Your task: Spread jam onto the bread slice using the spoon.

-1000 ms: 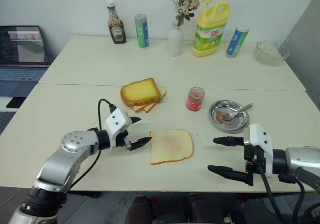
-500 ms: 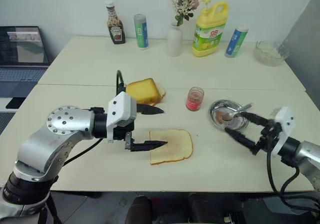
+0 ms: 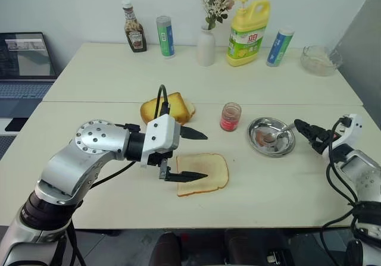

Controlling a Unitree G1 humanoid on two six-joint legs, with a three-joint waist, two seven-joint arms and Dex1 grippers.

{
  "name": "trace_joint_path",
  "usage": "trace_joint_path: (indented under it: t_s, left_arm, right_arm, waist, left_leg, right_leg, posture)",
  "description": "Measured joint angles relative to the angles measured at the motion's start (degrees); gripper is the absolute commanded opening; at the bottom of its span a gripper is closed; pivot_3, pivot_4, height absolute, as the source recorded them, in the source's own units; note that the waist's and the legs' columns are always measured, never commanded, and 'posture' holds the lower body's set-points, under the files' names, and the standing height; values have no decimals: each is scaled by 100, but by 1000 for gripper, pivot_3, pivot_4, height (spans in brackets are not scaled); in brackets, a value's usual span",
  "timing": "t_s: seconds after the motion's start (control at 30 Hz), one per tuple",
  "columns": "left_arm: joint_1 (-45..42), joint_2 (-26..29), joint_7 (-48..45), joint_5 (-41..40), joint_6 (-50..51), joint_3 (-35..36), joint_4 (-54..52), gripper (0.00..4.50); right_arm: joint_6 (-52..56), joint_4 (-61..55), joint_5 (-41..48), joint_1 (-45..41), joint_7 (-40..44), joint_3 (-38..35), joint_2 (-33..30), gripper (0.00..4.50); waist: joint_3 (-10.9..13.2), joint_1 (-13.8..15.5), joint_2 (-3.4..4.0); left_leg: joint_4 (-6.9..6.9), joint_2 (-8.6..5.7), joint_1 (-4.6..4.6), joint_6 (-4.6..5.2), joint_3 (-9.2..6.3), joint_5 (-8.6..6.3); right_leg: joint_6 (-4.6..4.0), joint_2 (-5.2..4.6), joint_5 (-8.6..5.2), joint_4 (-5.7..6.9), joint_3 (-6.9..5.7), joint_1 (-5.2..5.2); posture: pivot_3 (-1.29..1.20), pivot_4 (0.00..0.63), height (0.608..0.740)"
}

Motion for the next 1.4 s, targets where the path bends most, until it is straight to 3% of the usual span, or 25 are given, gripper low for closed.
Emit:
trace_joint_path:
  t_s: [0.43, 0.53, 0.87, 0.9, 1.17, 1.4]
  left_arm:
    - [113, -27, 21, 79, -39, -4, -7, 4476]
    - [112, -27, 28, 82, -36, -4, -7, 4500]
    - [107, -36, 141, 127, -26, -4, -5, 4500]
    - [107, -40, 147, 156, -26, -4, 2, 4500]
    - [169, -138, 329, 246, 1, 7, 80, 4500]
    - [383, -304, 993, 396, 110, 288, 525, 4500]
  right_arm:
    - [-121, 1596, -106, -1080, 545, 75, 125, 4500]
    - [-150, 1707, -179, -1178, 630, 115, 129, 3931]
    - [149, 1383, -118, -899, 896, 10, 73, 218]
    - [209, 1200, 60, -876, 1008, -69, 72, 59]
    - [601, 142, 247, -450, 763, -220, -22, 59]
    - [622, -1599, 302, -283, 230, -192, 109, 59]
  waist:
    - [4, -4, 6]
    - [4, -3, 7]
    - [4, -1, 7]
    - [3, -1, 10]
    - [2, 2, 13]
    - [13, -10, 32]
  left_leg:
    - [1, 0, 2, 0, 5, 0]
    - [1, 0, 2, 0, 5, 0]
    - [1, 0, 2, 0, 5, 0]
    - [2, 0, 5, 0, 8, 0]
    - [1, 0, 6, 0, 2, 0]
    - [1, 2, 1, 0, -2, 0]
  right_leg:
    - [0, 0, 0, 1, 3, -1]
    - [0, 0, 0, 1, 2, -1]
    - [0, 0, 0, 2, 3, -1]
    - [1, 0, 0, 3, 5, 0]
    - [2, 0, 0, 4, 2, 4]
    - [4, 1, -1, 7, 1, -3]
  posture:
    - [0, 150, 740]
    - [0, 150, 740]
    - [0, 150, 740]
    - [0, 150, 740]
    - [0, 150, 740]
    - [0, 150, 740]
